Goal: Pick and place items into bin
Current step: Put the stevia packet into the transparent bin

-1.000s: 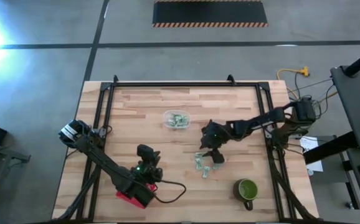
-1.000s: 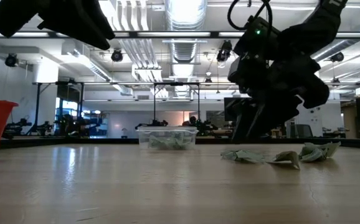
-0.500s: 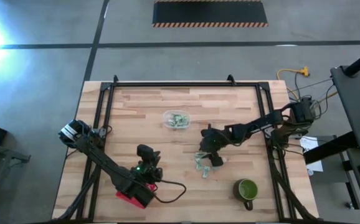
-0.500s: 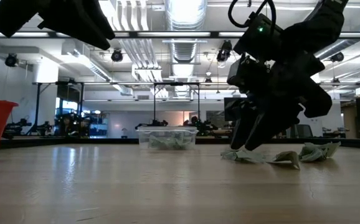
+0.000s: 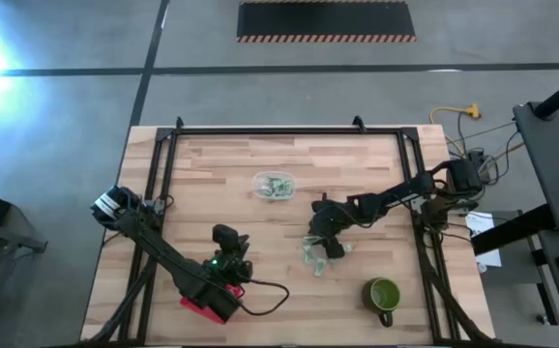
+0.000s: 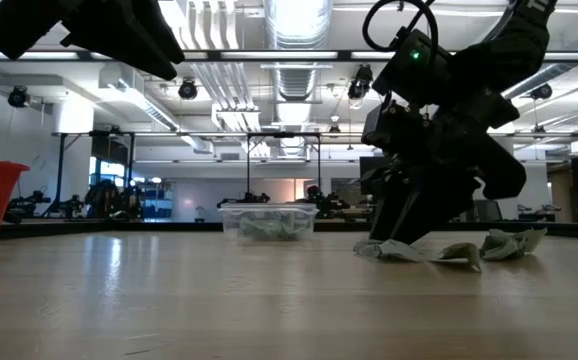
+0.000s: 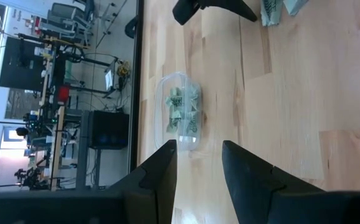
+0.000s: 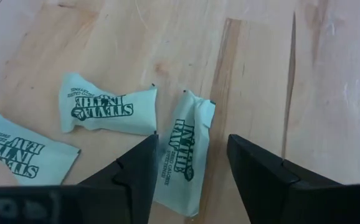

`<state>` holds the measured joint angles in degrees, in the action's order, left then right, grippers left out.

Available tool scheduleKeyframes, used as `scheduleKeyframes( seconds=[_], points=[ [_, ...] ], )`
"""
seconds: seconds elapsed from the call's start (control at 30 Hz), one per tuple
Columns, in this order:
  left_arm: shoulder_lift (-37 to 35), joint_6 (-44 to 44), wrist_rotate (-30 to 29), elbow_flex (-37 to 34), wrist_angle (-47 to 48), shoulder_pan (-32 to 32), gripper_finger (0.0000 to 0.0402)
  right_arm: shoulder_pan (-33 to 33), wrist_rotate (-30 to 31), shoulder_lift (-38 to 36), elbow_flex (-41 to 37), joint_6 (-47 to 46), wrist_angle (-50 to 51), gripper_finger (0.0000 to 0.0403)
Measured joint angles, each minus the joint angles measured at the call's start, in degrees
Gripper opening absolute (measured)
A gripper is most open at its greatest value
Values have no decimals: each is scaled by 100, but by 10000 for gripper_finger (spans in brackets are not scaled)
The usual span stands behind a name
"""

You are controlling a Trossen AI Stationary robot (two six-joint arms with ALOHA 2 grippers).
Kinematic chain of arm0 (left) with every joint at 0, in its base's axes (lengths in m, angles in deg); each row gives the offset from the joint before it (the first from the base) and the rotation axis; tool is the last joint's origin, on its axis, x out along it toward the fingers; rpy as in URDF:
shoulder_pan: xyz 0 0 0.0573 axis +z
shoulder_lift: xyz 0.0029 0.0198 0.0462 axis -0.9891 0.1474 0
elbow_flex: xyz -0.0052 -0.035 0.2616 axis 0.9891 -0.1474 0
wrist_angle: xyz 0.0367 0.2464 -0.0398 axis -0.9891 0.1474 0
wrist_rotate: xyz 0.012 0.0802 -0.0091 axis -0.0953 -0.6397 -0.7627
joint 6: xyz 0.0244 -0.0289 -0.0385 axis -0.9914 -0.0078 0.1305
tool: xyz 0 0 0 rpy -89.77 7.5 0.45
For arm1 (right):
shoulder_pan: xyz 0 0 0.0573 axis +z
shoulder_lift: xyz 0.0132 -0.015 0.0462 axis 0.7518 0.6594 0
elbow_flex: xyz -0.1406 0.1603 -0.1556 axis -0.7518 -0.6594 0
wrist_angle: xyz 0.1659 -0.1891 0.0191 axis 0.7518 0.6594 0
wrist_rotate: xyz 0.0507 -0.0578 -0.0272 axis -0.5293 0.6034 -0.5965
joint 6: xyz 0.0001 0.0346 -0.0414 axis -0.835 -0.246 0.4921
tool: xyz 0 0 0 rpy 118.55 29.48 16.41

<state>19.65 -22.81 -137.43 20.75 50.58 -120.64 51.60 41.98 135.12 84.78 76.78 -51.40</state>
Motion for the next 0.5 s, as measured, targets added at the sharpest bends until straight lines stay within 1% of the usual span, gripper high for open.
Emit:
scheduleKeyframes(
  seconds=[0.37,0.5],
  points=[
    [0,-2,0,-4,0,-3,111,-1,-38,2,-6,405,-1,71],
    [0,-2,2,-4,2,-4,111,4,-56,-26,-14,559,-4,40]
  ],
)
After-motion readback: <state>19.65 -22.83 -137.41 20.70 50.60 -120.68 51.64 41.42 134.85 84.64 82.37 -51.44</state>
